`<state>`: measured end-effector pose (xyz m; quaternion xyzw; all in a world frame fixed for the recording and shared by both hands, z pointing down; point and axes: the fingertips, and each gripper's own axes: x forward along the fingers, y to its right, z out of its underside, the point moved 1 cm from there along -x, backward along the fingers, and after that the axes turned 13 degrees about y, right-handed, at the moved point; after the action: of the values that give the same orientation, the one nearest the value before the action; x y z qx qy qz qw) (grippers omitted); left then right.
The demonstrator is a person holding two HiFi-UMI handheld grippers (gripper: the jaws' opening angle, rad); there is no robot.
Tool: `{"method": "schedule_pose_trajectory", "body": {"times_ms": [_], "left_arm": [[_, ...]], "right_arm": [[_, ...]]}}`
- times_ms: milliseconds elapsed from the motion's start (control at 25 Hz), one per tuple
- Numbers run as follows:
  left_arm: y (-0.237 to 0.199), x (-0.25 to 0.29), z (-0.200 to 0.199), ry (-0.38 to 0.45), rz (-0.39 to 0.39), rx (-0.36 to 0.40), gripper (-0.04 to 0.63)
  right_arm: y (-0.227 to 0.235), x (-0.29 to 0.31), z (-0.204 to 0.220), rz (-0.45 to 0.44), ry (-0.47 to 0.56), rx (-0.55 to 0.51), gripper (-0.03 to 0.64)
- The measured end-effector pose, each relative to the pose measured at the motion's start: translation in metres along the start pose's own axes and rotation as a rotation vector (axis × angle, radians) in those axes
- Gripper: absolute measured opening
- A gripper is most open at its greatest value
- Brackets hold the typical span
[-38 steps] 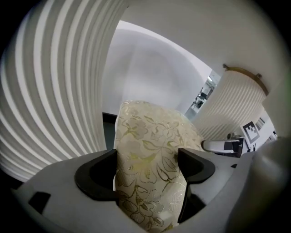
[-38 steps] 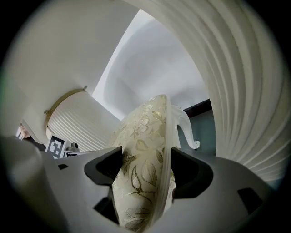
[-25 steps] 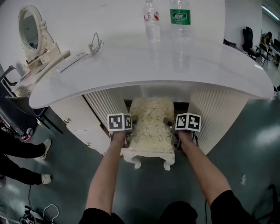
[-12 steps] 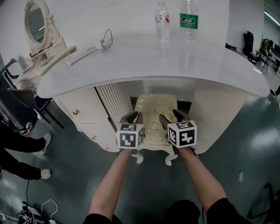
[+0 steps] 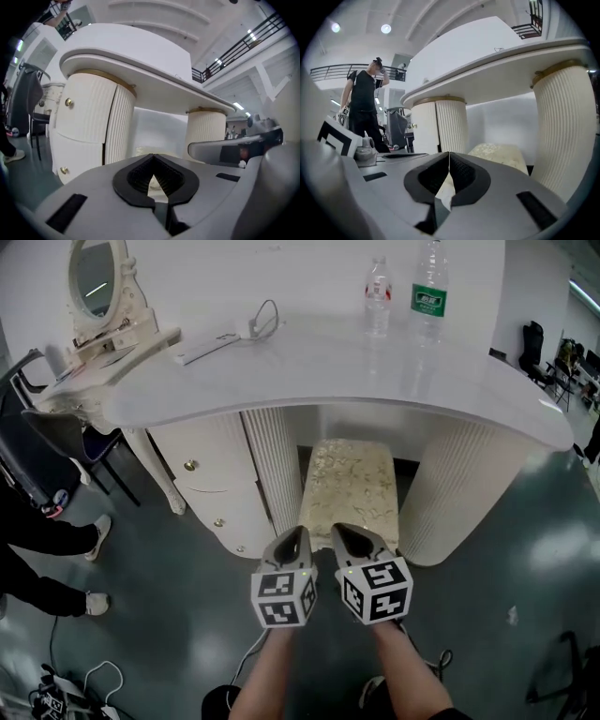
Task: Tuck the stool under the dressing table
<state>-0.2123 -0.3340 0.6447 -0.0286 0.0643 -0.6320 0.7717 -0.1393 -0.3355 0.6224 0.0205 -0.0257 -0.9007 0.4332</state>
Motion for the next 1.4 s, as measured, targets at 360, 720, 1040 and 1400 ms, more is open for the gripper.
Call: {"method": "schedule_pose_trajectory", "body": {"times_ms": [360, 720, 1040, 1400], "left_arm": [[0.021, -0.027, 0.025, -0.039, 0.037, 0.085, 0.006], [0.053, -0.016, -0.036, -0.135, 0.031, 0.079, 0.006], [0.115, -0.013, -0.132, -0.269, 0.097, 0.183, 0.006], [0.153, -0.006, -0.279, -0.326, 0.039, 0.070, 0.006]], "right_arm": [[-0.040, -0.018, 0.018, -0.067, -0.058, 0.020, 0.006], [-0.010, -0.038, -0.061, -0.082, -0.026, -0.096, 0.006], [0.012, -0.076, -0.154, -0.124, -0.181, -0.012, 0.006], [0.024, -0.094, -0.300, -0.181, -0.233, 0.010, 0.006]]}}
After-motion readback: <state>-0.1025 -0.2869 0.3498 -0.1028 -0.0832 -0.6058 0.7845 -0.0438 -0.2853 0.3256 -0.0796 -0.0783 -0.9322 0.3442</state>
